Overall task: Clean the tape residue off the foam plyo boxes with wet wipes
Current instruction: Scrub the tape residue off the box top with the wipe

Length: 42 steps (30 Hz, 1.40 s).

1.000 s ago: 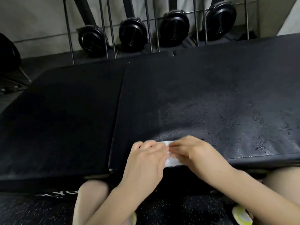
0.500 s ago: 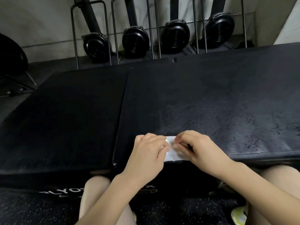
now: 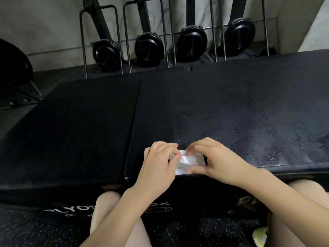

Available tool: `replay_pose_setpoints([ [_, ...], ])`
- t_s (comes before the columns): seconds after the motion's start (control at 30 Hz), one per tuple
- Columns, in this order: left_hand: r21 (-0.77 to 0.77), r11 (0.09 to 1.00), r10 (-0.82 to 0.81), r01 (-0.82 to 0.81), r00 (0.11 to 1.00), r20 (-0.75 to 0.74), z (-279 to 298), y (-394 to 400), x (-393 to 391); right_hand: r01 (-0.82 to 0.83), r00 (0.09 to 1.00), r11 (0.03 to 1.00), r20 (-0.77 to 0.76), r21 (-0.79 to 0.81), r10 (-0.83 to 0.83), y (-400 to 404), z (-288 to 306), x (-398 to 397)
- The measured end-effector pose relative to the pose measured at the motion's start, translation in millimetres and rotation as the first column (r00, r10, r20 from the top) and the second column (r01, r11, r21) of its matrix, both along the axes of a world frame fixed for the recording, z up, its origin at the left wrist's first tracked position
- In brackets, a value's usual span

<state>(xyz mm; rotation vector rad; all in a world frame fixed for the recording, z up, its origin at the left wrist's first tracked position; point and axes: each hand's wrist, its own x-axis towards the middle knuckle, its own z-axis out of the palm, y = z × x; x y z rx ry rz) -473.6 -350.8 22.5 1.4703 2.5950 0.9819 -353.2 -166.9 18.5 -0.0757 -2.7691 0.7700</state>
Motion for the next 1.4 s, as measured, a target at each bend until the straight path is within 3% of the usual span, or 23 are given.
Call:
replay_pose_setpoints([
  [0.17, -0.065, 0.992, -0.105, 0.104, 0.994, -0.017, 2, -10, 9, -0.034, 0.999, 0.988, -0.028, 0.153, 0.039, 1, -2, 19],
  [0.33, -0.081, 0.995, -0.072, 0.064, 0.992, -0.102, -4, -5, 13, 0.013, 1.0, 0.997, -0.013, 0.076, -0.012, -8, -7, 19],
  [0.5, -0.211, 0.974, -0.131, 0.076, 0.957, -0.259, -11, 4, 14, 0.037, 0.998, 0.997, -0.05, 0.07, -0.033, -9, -25, 10],
  [0.7, -0.381, 0.924, -0.13, 0.038, 0.967, -0.221, 15, 21, 14, 0.136, 0.987, 0.987, -0.102, 0.09, -0.126, -13, -36, -9],
  [0.87, -0.464, 0.885, -0.096, -0.047, 0.956, -0.278, 15, 36, -3, 0.174, 0.98, 0.978, -0.121, 0.119, -0.159, -9, -34, -34],
  [1.13, -0.309, 0.949, -0.146, 0.059, 0.953, -0.265, 3, 6, 18, 0.049, 0.999, 0.993, 0.002, 0.106, -0.05, -18, -19, -3],
  [1.27, -0.138, 0.986, -0.126, 0.097, 0.966, -0.224, -9, 3, 13, 0.08, 0.996, 0.993, -0.038, 0.091, -0.077, -22, -26, 4],
  [1.4, -0.214, 0.975, -0.113, 0.062, 0.965, -0.237, -8, 25, -9, 0.141, 0.988, 0.984, -0.083, 0.11, -0.132, -9, -24, -24],
])
